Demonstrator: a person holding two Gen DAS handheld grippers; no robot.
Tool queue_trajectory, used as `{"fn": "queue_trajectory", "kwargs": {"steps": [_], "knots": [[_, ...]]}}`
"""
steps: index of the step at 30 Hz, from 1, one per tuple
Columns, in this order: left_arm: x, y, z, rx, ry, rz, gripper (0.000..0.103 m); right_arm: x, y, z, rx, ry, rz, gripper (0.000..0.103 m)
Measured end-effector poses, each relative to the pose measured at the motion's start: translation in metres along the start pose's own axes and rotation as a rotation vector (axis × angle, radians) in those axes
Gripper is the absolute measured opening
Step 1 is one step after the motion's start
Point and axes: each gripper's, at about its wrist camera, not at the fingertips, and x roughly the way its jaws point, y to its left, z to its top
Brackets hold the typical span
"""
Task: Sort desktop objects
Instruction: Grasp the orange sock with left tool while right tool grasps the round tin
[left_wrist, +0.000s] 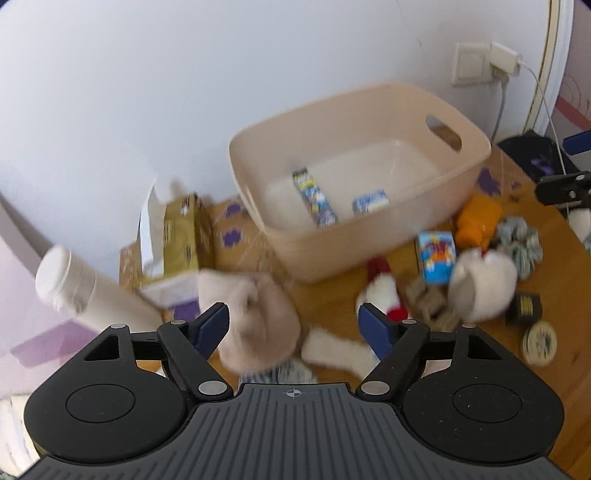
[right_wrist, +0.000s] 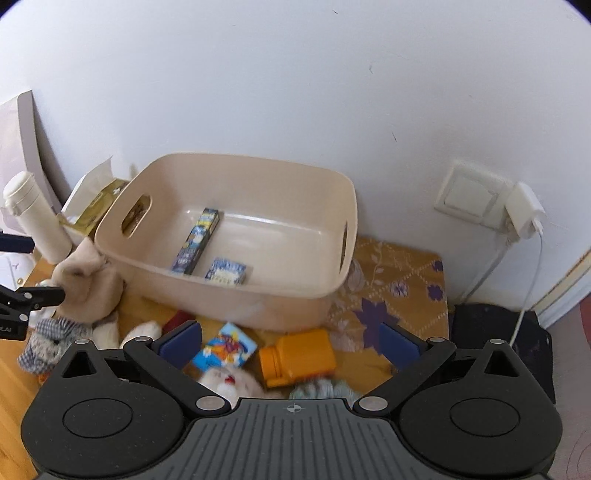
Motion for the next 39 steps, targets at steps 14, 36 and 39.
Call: {"fn": "queue_trajectory", "kwargs": {"steps": [14,36,39], "knots": [[0.004,0.010,-0.076,0.026,0.027,0.081,0.078,-0.004,-0.010,-0.087,0.101,0.121,-0.032,0.103],[0.043,0.009,-0.148,-0.135,0.126,-0.105,0.078,0.017,0.007,-0.170,0.185,0.232,-0.050,0.103],[0.052,0.007,-0.144,-0.153,0.131,-0.107,0.078,0.022,0.010,-0.173,0.179,0.236,-0.054,0.103]]}}
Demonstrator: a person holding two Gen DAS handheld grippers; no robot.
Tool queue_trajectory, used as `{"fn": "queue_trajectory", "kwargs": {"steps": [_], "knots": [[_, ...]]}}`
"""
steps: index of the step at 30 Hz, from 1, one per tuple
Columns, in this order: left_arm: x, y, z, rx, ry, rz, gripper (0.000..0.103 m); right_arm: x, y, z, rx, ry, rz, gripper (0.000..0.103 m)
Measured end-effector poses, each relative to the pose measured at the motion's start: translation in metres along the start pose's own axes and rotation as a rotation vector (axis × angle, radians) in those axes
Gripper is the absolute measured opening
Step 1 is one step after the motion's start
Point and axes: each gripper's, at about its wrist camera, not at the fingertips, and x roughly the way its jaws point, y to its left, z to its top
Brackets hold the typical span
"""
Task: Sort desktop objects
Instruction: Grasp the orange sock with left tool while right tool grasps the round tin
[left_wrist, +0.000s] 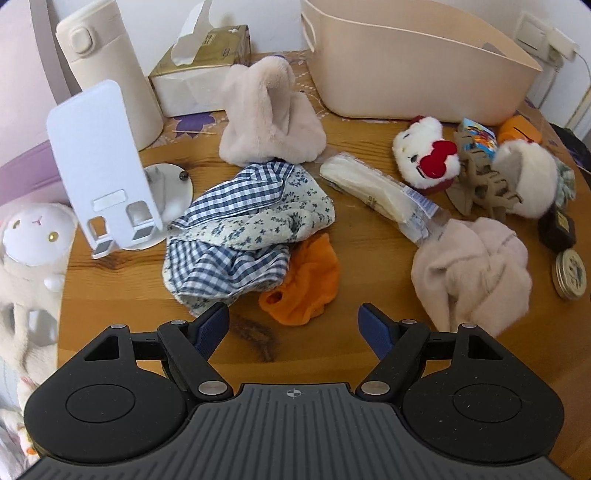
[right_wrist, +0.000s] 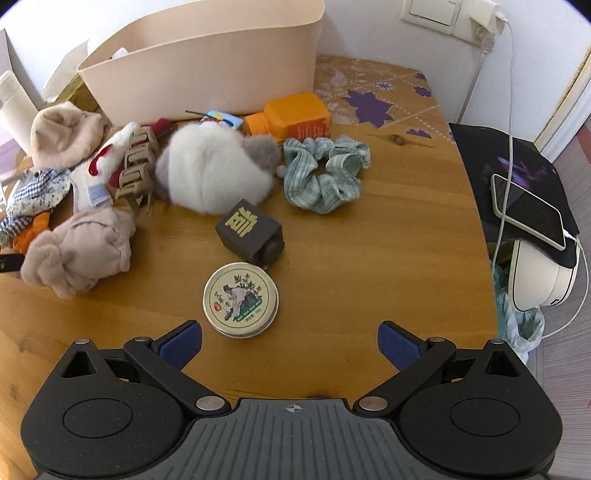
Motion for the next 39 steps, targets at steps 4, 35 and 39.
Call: {"fn": "queue_trajectory", "kwargs": {"steps": [4,35,39], "knots": [[0.009,0.001,0.005,-0.049,-0.005,-0.021,0.078,0.010,0.002,0.000,0.009,0.009,-0.008,0.103],[0.014,-0.007,0.001,-0.031,-0.020,-0.063,0.015,0.039,0.030,0.006,0.015,0.037,-0.018,0.049],[0.008,-0.006,-0.005,-0.022,-0.025,-0.067,0.015,0.036,0.025,0.003,0.048,0.026,-0.004,0.048]]}}
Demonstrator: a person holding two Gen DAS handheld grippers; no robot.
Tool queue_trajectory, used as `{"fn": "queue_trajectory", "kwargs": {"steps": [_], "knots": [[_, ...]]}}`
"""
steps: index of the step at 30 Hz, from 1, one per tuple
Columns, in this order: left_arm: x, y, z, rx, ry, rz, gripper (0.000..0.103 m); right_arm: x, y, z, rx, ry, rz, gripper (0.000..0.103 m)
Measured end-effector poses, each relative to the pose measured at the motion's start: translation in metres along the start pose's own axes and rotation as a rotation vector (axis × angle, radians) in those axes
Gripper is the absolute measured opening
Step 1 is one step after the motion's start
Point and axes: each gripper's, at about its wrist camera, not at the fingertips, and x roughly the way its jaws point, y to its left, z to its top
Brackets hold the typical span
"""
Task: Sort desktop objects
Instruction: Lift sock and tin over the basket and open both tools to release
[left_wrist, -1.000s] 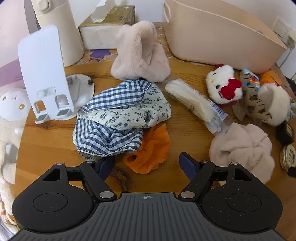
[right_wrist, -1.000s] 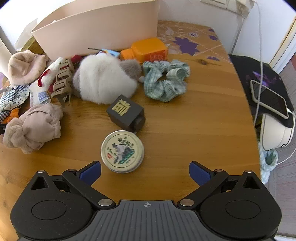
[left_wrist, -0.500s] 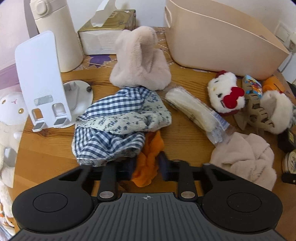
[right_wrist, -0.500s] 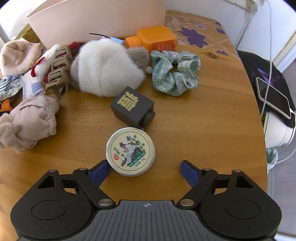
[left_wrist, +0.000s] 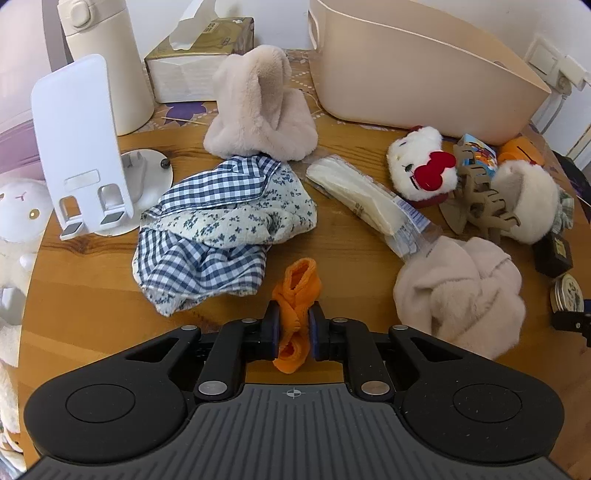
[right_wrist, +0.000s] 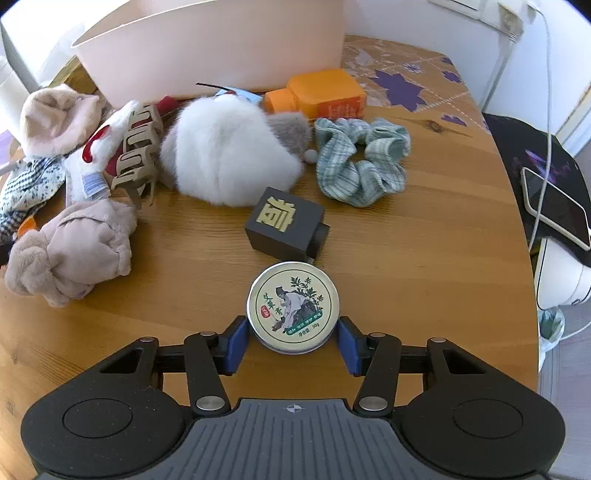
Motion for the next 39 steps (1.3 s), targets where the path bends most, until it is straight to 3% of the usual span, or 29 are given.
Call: {"fn": "queue_trajectory", "kwargs": {"steps": [26,39], "knots": [[-0.035,-0.015,-0.019,0.086,-0.039,-0.037,0.014,-0.030,-0.009,-0.022,-0.041,-0.131,-0.004,0.048],[-0.073,-0.036,0.010,0.194,-0.174,-0.056,0.014,-0.065,-0.007,-0.009,-0.045,-0.222,0.029,0.048]]}}
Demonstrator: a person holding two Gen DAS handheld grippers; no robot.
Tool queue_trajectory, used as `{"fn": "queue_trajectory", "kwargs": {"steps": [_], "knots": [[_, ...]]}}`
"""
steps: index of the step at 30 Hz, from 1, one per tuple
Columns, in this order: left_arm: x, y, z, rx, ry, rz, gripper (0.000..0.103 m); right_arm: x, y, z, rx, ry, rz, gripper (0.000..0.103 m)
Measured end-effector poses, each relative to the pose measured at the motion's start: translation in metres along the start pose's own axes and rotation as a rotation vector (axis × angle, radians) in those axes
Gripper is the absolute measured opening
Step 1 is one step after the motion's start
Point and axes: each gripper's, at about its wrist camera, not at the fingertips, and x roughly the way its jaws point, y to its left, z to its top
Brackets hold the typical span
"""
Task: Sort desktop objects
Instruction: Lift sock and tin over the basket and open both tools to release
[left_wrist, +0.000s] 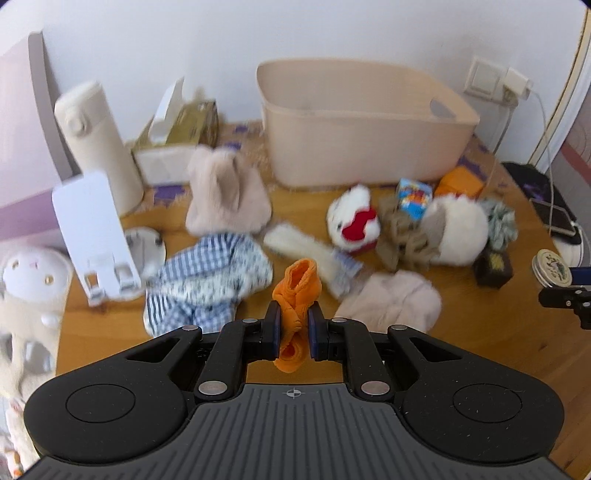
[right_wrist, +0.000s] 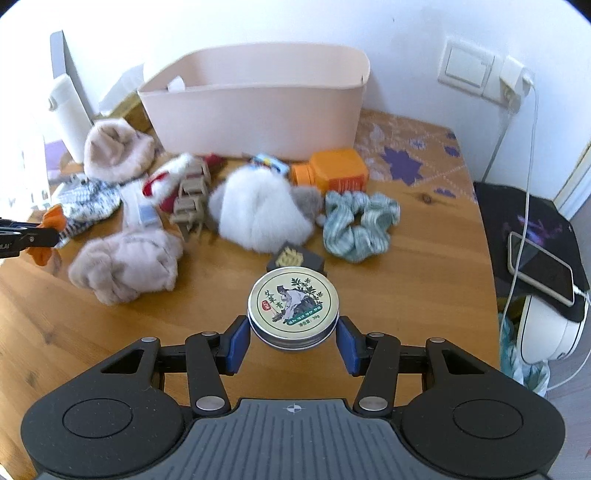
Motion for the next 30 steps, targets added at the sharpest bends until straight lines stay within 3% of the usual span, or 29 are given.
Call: {"fn": "queue_trajectory", "kwargs": {"steps": [7,16,30], "knots": [[-0.015,-0.006,0.037,0.068,-0.085,-0.019,0.014,-0.018,-0.008,0.029,0.019,-0.083,0.001,0.048],[-0.025,-0.008,0.088,0.126,-0.189,-0.008,0.014,-0.030,-0.028,0.073,0.025,-0.184,-0.062,0.048],[-0.008,-0.022,0.161,0.187,-0.294,-0.013,0.014,-0.038,-0.044,0.141,0.004,-0.299,-0.130,0.048]]}}
